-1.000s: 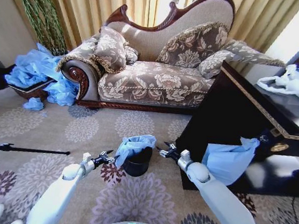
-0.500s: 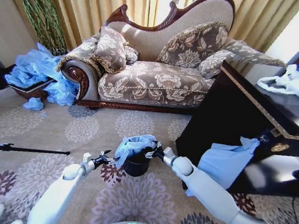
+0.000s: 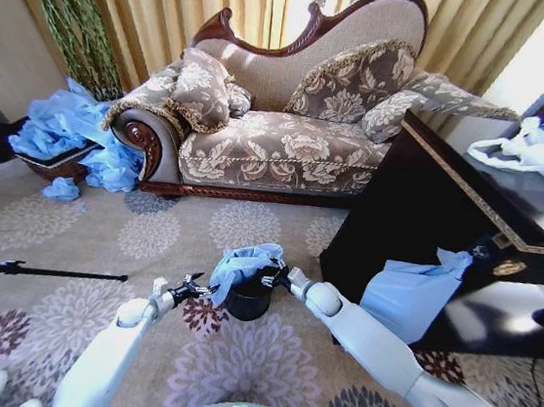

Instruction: Place a garbage bag over the trash bin.

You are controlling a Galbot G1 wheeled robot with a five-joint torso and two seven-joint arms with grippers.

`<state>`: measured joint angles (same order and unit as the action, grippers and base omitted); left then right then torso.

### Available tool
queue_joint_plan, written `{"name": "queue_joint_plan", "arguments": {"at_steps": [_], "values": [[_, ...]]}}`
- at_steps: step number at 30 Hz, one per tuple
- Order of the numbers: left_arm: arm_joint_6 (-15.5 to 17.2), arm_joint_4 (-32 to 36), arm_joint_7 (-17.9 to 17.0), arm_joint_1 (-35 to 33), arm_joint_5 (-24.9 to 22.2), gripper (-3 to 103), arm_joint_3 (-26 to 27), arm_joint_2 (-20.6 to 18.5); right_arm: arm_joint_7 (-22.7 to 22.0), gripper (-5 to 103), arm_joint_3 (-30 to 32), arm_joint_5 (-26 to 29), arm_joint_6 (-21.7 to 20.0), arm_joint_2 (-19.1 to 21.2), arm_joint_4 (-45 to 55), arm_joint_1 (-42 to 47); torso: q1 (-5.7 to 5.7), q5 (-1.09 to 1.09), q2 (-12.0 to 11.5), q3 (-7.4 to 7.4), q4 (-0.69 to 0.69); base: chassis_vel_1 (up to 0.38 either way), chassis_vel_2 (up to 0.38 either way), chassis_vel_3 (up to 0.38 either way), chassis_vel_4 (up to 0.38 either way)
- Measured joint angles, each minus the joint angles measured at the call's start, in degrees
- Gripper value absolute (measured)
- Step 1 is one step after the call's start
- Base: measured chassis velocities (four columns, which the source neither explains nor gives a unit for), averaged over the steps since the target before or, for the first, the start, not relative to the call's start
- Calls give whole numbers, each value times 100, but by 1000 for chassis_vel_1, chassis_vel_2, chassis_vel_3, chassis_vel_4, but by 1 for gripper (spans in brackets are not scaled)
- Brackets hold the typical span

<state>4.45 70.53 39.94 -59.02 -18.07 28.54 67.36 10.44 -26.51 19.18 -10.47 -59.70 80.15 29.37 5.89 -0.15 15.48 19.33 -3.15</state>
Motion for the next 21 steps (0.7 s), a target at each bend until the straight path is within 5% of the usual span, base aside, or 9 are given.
{"name": "queue_joint_plan", "arguments": {"at_steps": [12, 21], "values": [[21, -36, -5, 32, 96, 100, -7, 94, 29, 4, 50, 99, 154, 433, 242, 189, 0, 0, 0, 0, -2, 0, 0, 0, 0], [52, -37, -16, 58, 123, 100, -25, 141, -16, 0, 120, 161, 193, 279, 84, 222, 0, 1, 0, 0, 0, 0, 0, 0, 0]]}}
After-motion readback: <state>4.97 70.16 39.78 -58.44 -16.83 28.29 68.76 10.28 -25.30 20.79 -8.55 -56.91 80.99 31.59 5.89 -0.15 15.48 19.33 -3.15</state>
